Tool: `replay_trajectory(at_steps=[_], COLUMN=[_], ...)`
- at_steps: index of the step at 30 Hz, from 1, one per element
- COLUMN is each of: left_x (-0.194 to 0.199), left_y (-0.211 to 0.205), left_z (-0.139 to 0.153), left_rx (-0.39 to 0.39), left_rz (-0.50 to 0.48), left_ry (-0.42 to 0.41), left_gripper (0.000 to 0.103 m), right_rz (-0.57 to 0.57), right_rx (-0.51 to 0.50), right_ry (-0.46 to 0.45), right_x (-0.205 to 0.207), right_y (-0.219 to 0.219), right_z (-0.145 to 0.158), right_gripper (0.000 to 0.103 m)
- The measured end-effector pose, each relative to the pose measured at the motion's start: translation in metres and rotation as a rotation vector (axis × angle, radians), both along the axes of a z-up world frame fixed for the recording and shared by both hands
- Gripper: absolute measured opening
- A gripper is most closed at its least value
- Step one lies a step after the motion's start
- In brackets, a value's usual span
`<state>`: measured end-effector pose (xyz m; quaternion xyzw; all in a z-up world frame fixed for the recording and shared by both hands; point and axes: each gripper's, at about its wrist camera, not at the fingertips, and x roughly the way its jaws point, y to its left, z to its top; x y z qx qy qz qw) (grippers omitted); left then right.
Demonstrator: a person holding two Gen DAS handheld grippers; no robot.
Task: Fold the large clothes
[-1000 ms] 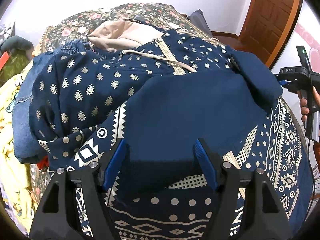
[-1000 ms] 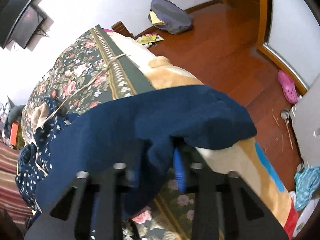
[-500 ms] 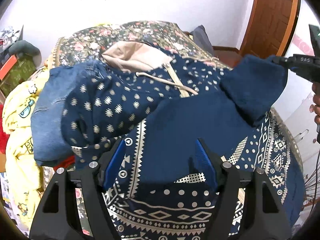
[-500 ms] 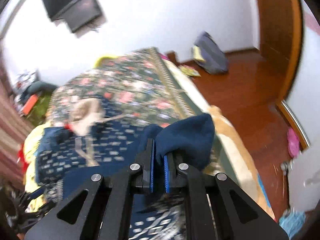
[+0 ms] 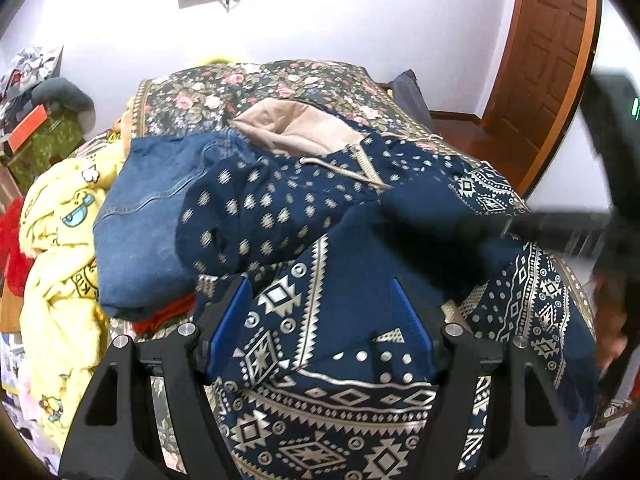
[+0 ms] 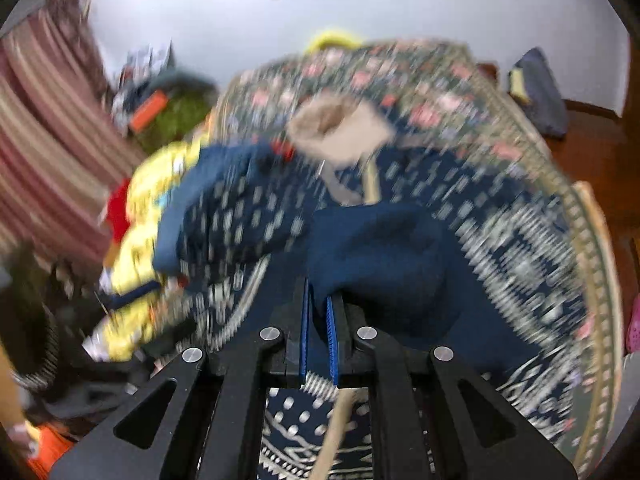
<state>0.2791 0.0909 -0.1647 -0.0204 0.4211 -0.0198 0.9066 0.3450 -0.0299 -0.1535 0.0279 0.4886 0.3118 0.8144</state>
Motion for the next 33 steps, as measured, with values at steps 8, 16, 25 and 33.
replay_trajectory(at_steps=[8, 16, 25, 33], left_x=[-0.013, -0.01, 0.012, 0.044], left_y=[0.014, 0.008, -0.037, -0.096], left_z=[-0.012, -0.014, -0.008, -0.046], left_rx=[-0.001, 0.003, 0.064, 0.378], left_rz=[0.02, 0.02, -0.071, -0.165], left_ry=[0.038, 0.048, 0.037, 0.04], left_gripper=[0.07, 0.07, 0.07, 0.07], right_rz=[0.12, 0.193, 0.061, -0.105], right_rx=[-0.112, -0.176, -0.141, -0.2], right_ry=[0.123, 0.134, -0.032, -0.076], right_x=[-0.031, -0.037, -0.023, 0.006], right_y=[0.036, 0.03, -0.039, -0.101], right_z=[-0.059, -0.048, 0.001, 0.0], right_gripper=[0.007, 0.035, 0.044, 0.045])
